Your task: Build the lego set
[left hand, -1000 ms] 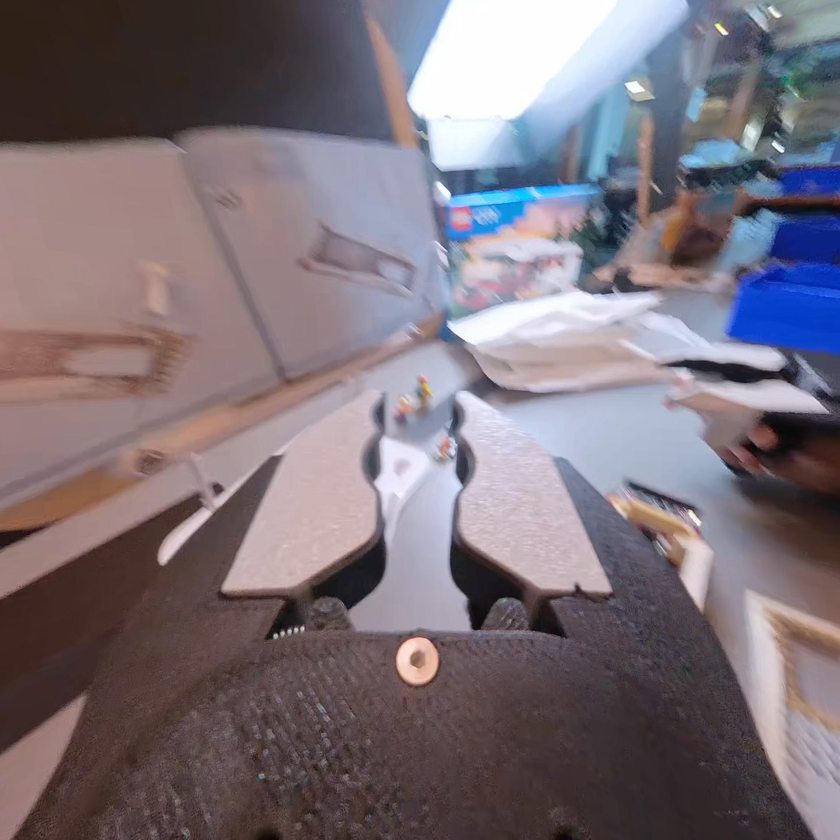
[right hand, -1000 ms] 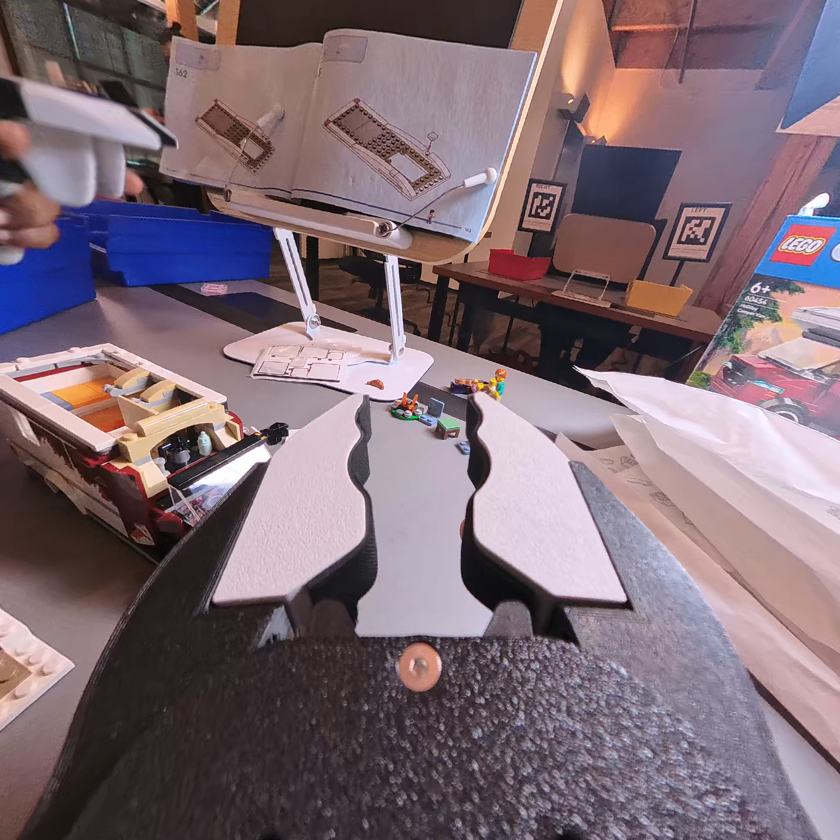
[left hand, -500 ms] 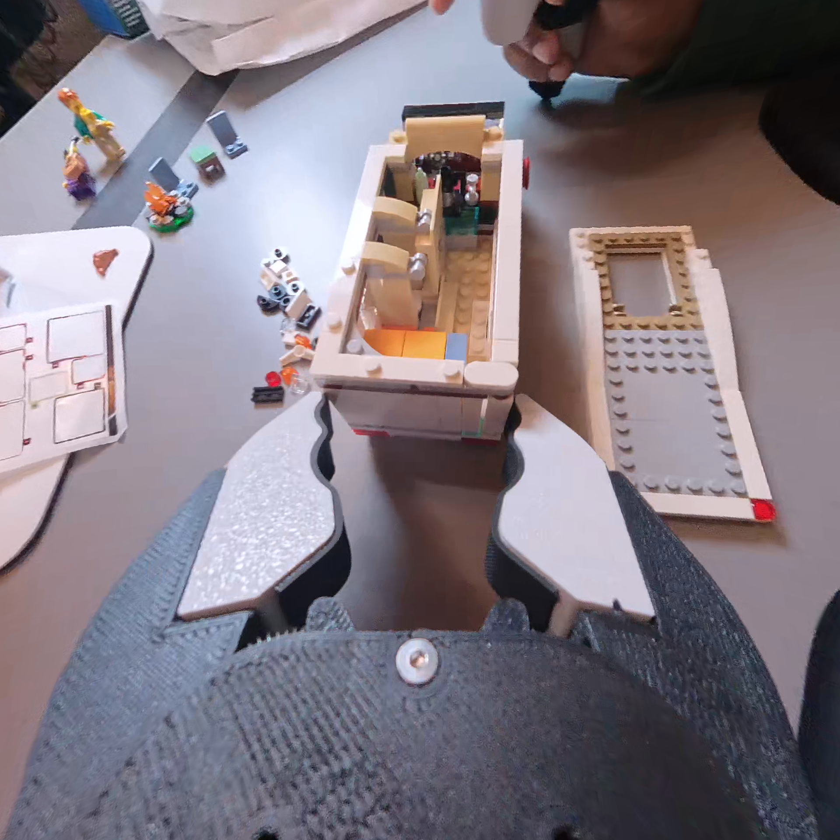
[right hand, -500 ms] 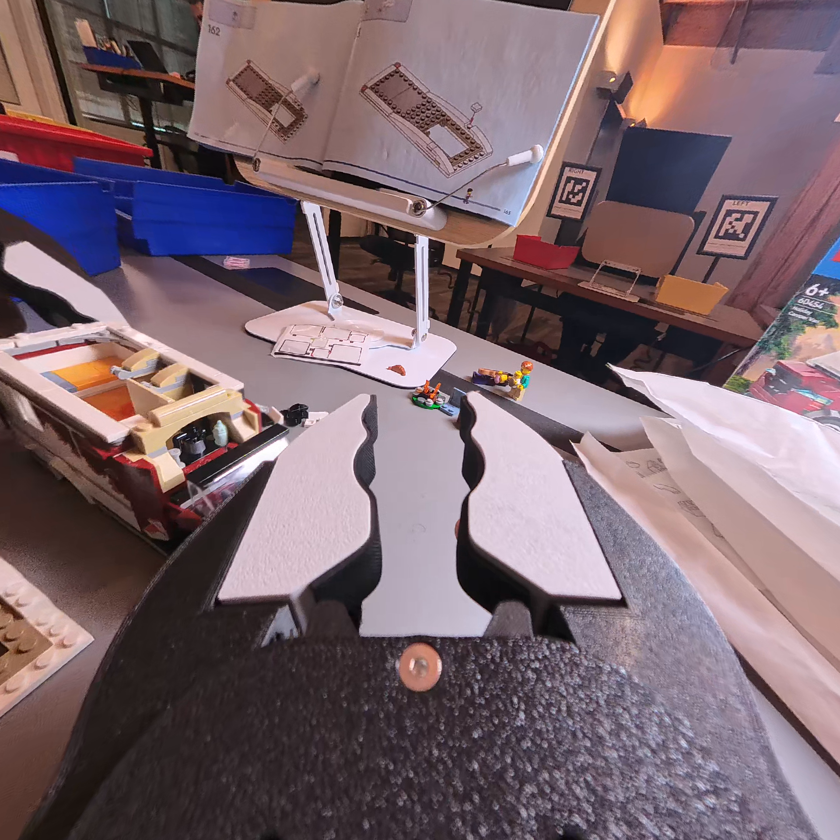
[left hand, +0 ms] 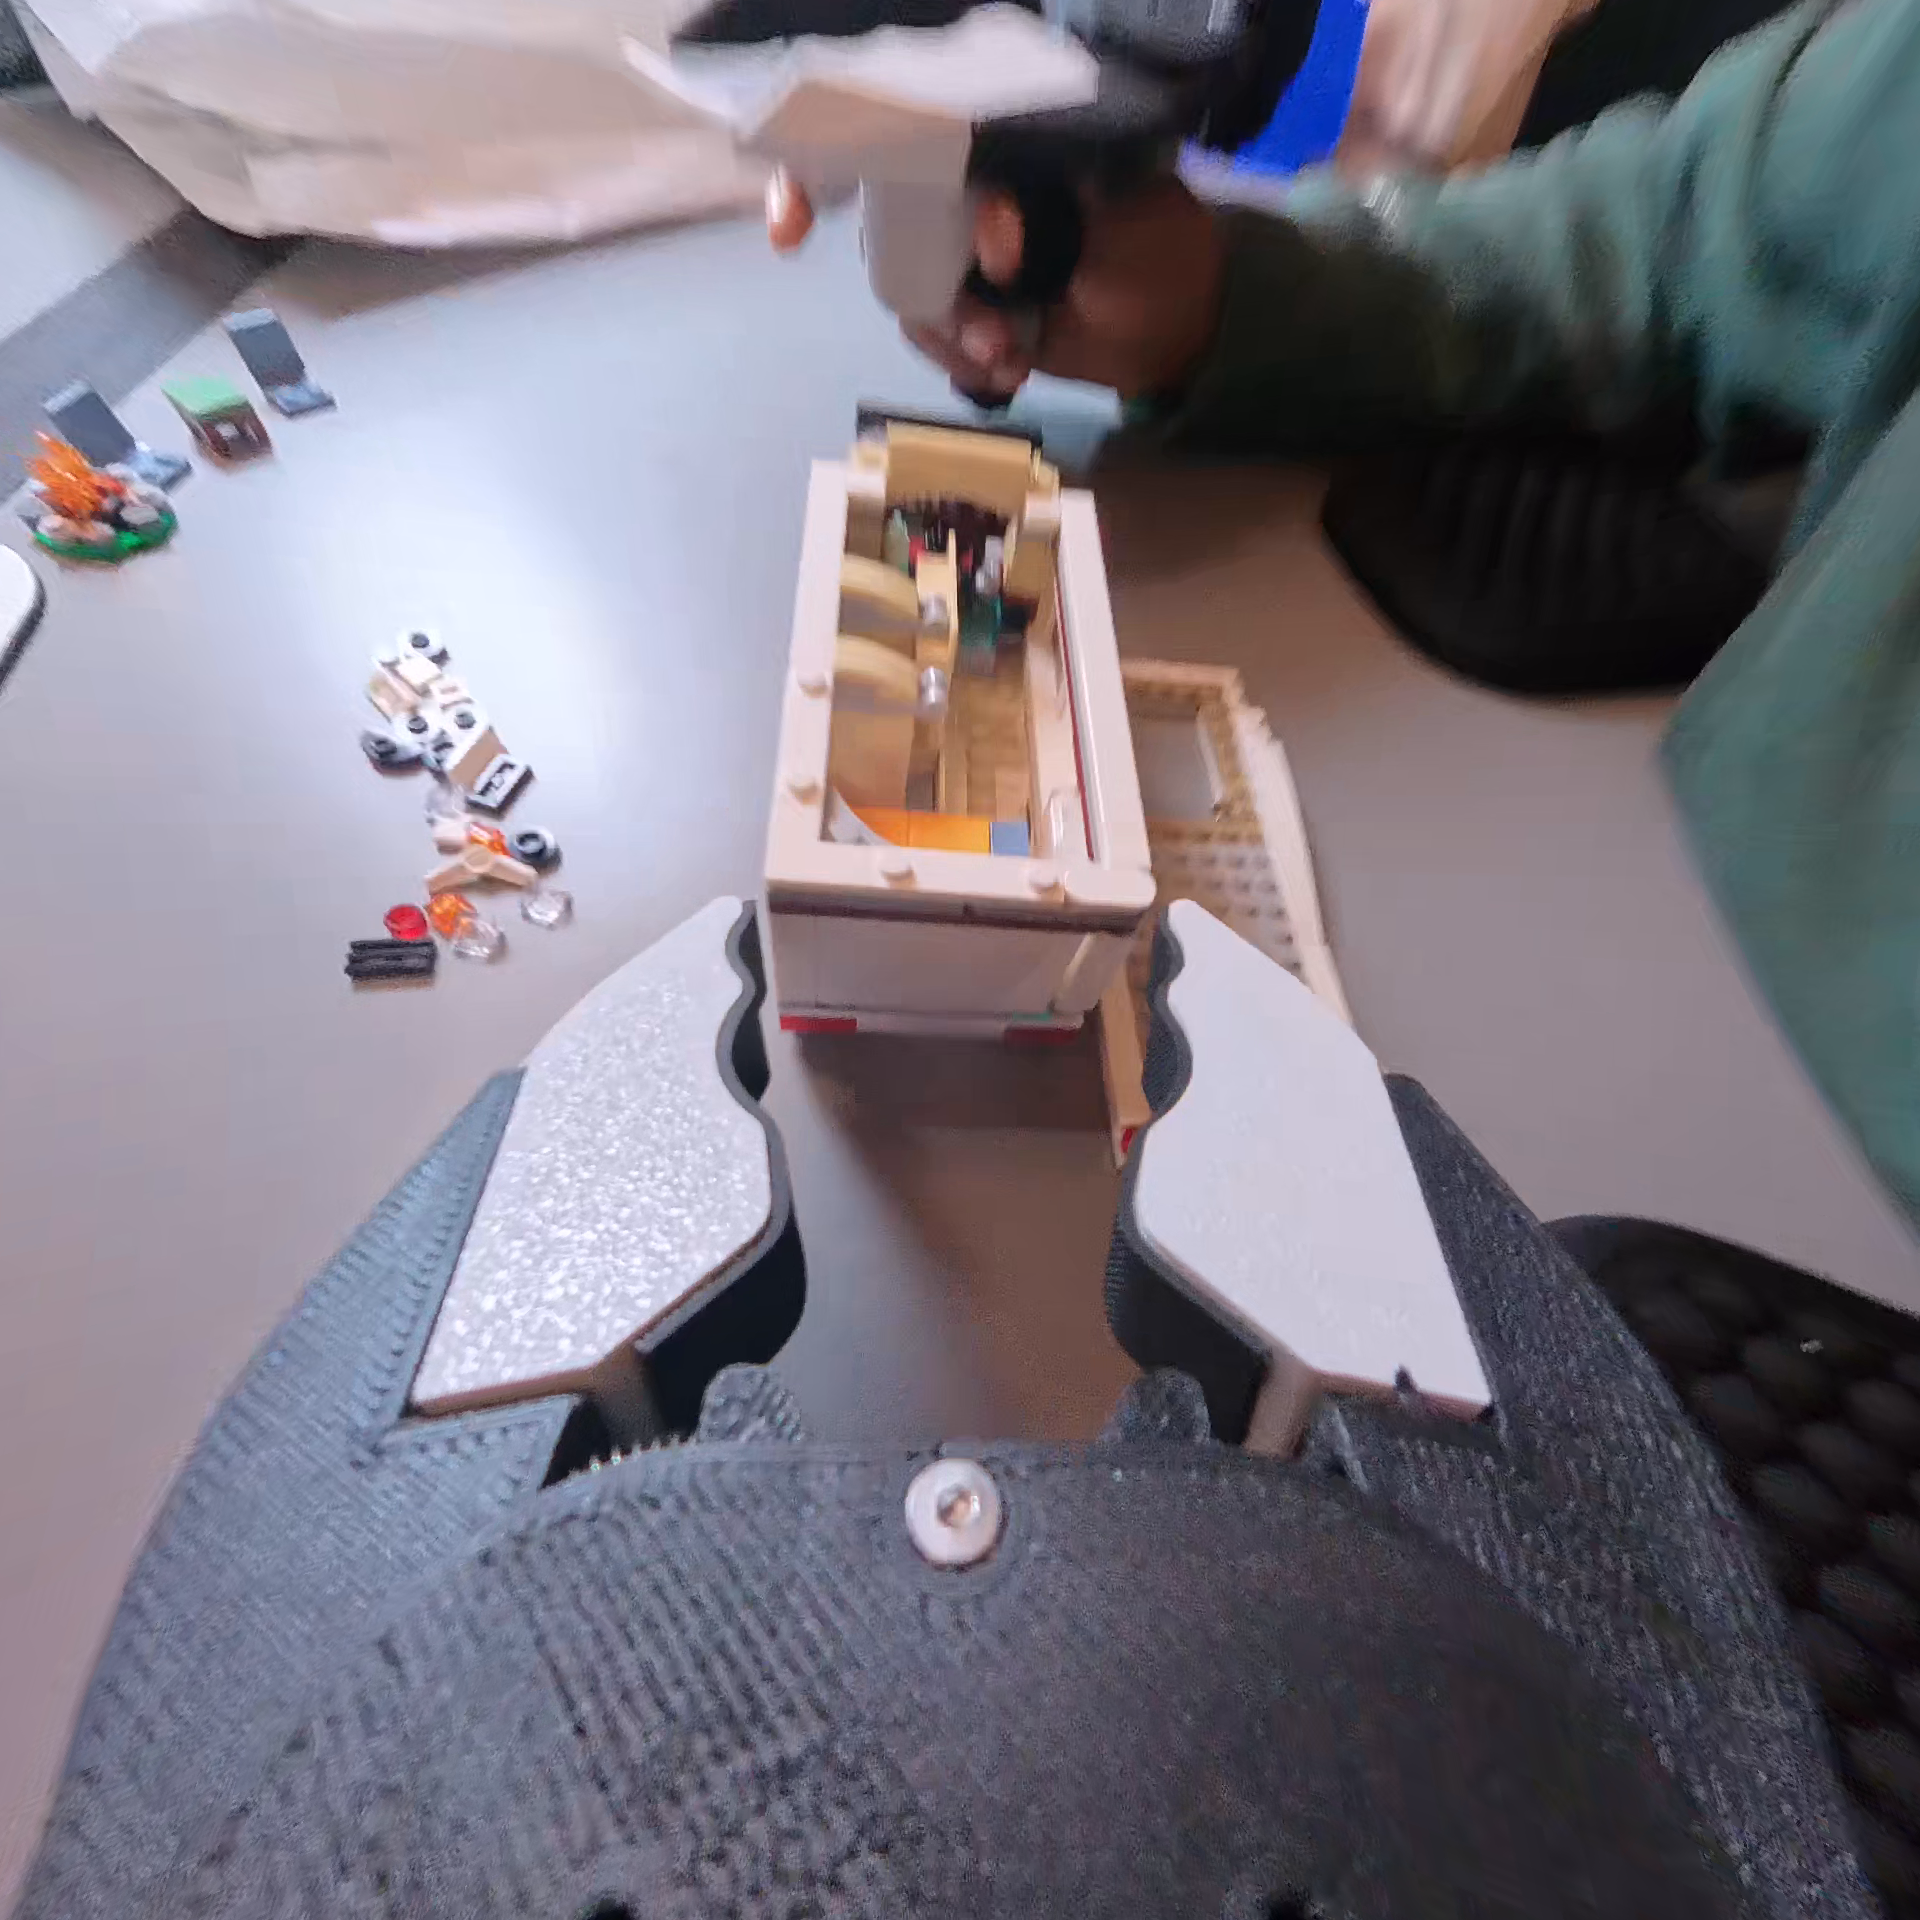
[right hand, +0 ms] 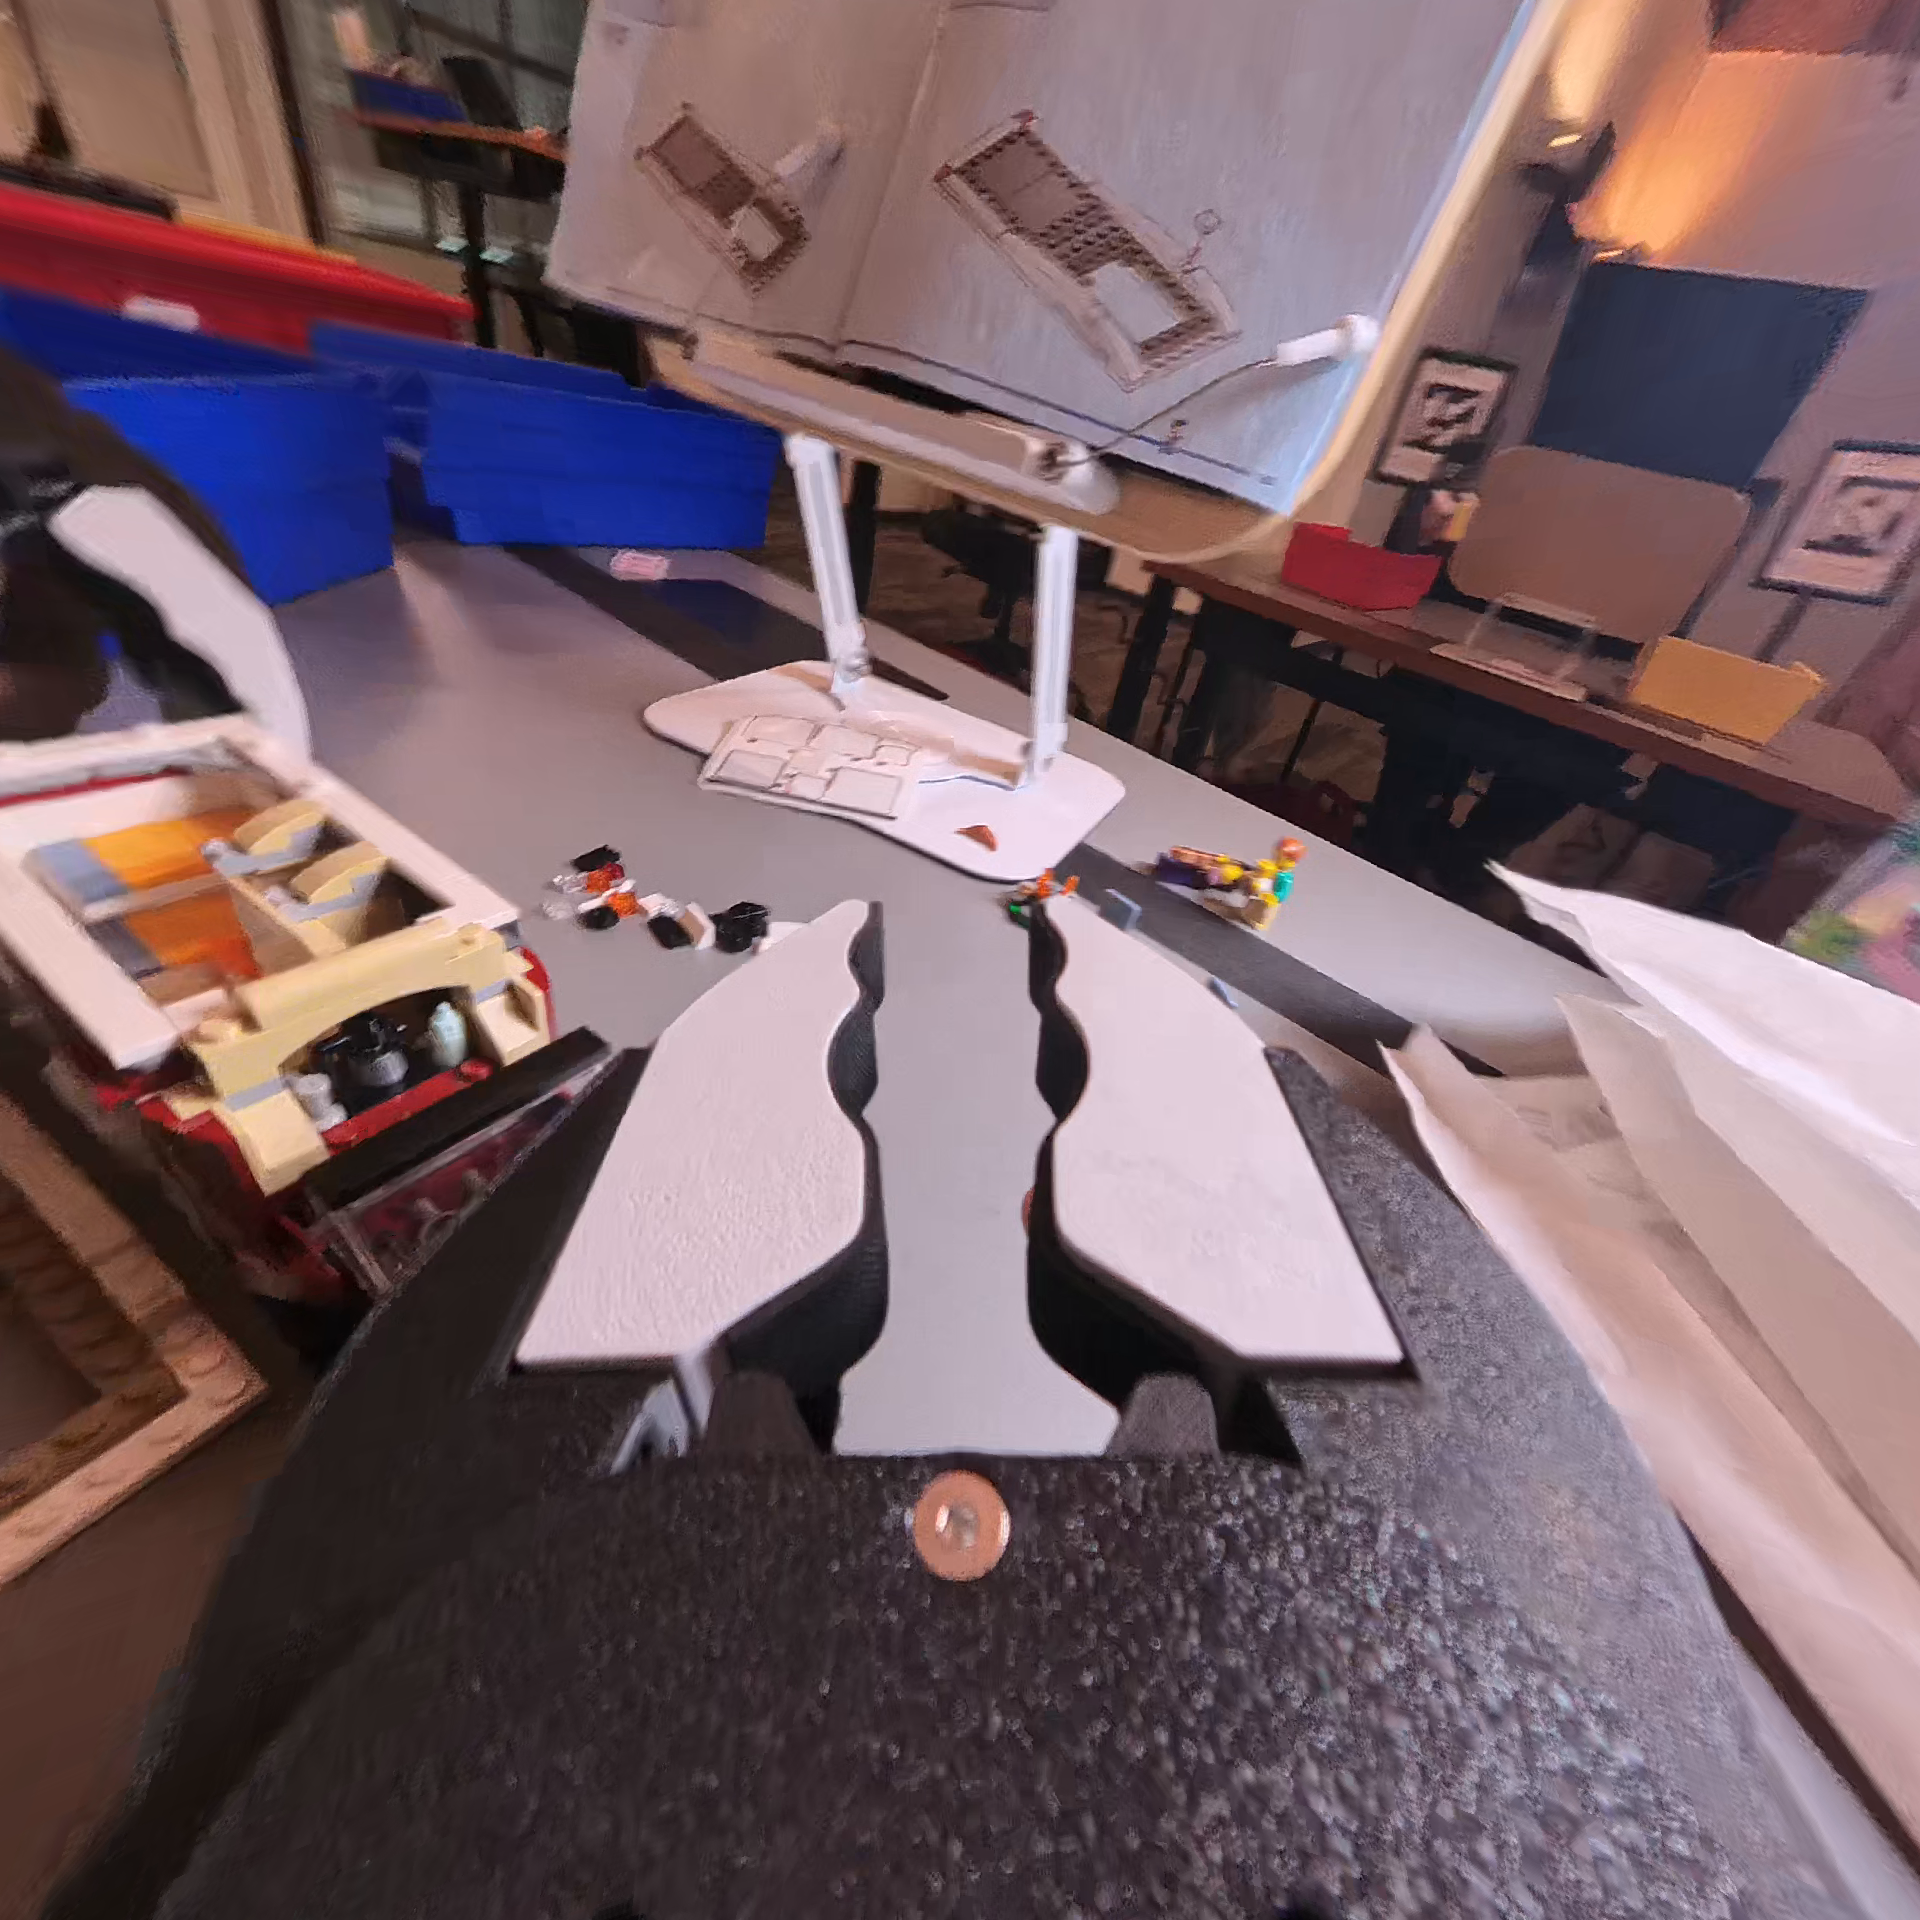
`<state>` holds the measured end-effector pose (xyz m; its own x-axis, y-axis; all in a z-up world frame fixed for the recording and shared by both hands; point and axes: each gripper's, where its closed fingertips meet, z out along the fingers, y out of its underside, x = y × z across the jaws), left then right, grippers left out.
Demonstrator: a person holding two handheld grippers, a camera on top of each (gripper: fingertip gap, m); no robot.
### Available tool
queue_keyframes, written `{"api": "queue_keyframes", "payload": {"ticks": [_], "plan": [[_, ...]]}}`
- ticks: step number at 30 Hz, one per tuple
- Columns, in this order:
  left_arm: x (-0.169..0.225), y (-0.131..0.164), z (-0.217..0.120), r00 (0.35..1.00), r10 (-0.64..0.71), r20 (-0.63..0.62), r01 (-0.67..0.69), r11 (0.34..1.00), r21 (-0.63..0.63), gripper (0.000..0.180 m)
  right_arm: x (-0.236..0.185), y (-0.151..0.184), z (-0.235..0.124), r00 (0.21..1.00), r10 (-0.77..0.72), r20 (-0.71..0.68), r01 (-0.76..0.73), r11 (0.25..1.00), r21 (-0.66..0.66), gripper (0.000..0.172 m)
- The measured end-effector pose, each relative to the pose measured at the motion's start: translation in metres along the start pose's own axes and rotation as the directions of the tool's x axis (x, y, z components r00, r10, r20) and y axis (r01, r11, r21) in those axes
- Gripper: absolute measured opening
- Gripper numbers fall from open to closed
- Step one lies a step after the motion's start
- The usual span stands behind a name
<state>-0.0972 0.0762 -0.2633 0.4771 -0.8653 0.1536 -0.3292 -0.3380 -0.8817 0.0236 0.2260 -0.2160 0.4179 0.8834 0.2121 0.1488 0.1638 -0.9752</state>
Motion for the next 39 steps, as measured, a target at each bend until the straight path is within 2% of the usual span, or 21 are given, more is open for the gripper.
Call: {"api": "queue_keyframes", "payload": {"ticks": [2,4,5,9,11,18,21,25,29,33,36,39], "plan": [[-0.003,-0.018,-0.013,0.999,-0.037,-0.018,0.039,0.993,0.112,0.067,-0.021,0.002,0.016,0.978,-0.075,0.195,0.094,0.992,-0.089,0.02],[-0.006,-0.031,-0.02,0.998,-0.052,-0.018,0.055,0.98,0.189,0.066,-0.043,0.012,0.035,0.905,-0.089,0.416,0.19,0.959,-0.209,0.02],[-0.011,-0.034,-0.021,0.998,-0.06,0.007,0.057,0.976,0.211,0.064,-0.053,0.018,0.045,0.855,-0.083,0.512,0.241,0.938,-0.249,0.02],[-0.039,-0.029,-0.023,0.975,-0.06,0.212,0.012,0.975,0.221,0.039,-0.086,0.035,0.086,0.644,-0.094,0.759,0.419,0.874,-0.247,0.011],[-0.054,-0.022,-0.026,0.946,-0.051,0.321,-0.012,0.981,0.191,0.028,-0.095,0.045,0.101,0.565,-0.126,0.815,0.522,0.82,-0.235,0.011],[-0.066,-0.009,-0.026,0.909,-0.019,0.415,-0.04,0.991,0.132,0.025,-0.113,0.063,0.118,0.397,-0.16,0.904,0.677,0.716,-0.171,0.011],[-0.067,-0.006,-0.024,0.908,-0.021,0.417,-0.031,0.993,0.118,0.024,-0.115,0.069,0.119,0.357,-0.153,0.922,0.718,0.676,-0.166,0.011],[-0.068,-0.003,-0.022,0.903,-0.015,0.429,-0.028,0.995,0.094,0.023,-0.118,0.066,0.114,0.339,-0.133,0.931,0.717,0.678,-0.164,0.006],[-0.067,0.0,-0.019,0.905,-0.01,0.425,-0.025,0.997,0.078,0.021,-0.105,0.049,0.092,0.419,-0.085,0.904,0.633,0.741,-0.224,0.006],[-0.067,0.0,-0.018,0.902,-0.001,0.431,-0.033,0.997,0.071,0.02,-0.067,0.028,0.03,0.515,0.06,0.855,0.553,0.739,-0.385,0.006],[-0.067,-0.002,-0.019,0.901,-0.004,0.433,-0.035,0.996,0.082,0.02,-0.059,0.026,-0.049,0.508,0.268,0.819,0.527,0.655,-0.541,0.006],[-0.067,-0.002,-0.017,0.903,-0.006,0.431,-0.034,0.996,0.085,0.019,-0.081,0.041,-0.113,0.472,0.395,0.788,0.539,0.578,-0.612,0.006]]}}
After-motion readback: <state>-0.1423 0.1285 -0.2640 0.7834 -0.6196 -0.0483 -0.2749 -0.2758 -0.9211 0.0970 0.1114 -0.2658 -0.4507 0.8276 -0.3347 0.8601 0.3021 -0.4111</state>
